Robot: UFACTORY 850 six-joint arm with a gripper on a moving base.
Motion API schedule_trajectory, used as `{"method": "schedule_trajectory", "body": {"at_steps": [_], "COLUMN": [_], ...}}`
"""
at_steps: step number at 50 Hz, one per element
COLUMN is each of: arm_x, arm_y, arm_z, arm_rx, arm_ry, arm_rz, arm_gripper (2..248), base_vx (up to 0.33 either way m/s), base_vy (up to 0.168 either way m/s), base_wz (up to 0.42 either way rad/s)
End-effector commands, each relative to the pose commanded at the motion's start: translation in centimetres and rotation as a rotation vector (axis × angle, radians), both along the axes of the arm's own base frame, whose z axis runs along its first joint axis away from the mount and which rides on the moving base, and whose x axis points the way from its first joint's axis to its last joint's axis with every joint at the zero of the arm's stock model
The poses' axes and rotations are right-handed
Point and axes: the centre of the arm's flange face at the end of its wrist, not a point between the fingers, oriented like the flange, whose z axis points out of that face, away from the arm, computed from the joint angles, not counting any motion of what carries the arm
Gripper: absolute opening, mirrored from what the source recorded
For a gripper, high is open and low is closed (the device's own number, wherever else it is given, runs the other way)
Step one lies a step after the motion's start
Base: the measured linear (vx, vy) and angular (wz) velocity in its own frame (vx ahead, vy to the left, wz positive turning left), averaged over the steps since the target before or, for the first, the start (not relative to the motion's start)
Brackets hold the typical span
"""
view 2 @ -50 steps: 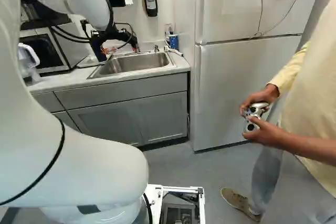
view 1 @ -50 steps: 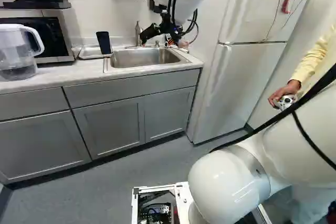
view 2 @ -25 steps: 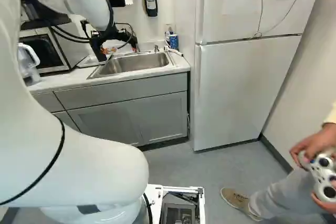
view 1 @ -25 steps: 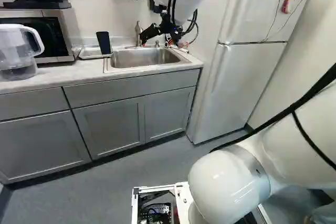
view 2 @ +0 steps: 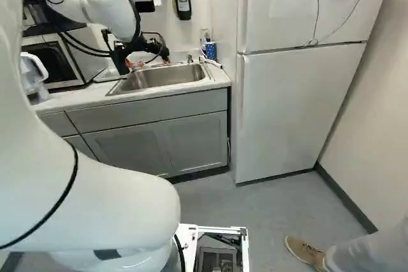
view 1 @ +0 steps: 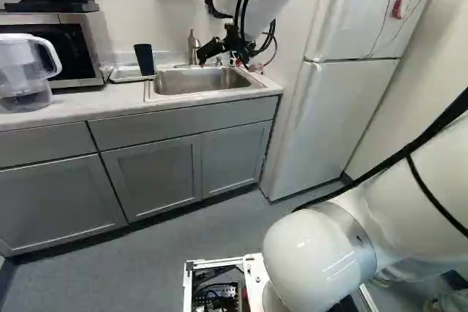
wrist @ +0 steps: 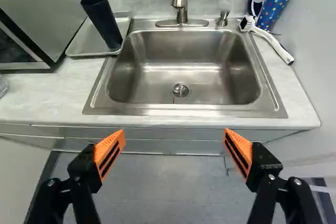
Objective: Rinse the cup and place it in the tray
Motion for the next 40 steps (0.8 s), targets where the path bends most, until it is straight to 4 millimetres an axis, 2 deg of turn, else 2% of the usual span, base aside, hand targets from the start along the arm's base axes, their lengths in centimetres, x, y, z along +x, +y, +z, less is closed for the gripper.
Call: {"method": "schedule_trajectory", "body": {"at_steps": [20, 40], "arm_x": [0.1, -0.2], "arm_y": [-1.0, -2.6], "arm_z": [-2.8, -6.8], "arm_rx": [-0.001, -0.003], "arm_ry": [-0.030, -0.074], "arm_rz": [-0.038, -0.088], "arm_gripper": [247, 247], "base_vx": [0.000, 0.000], "base_vy": [0.000, 0.000], "base_wz": [0.000, 0.000]}}
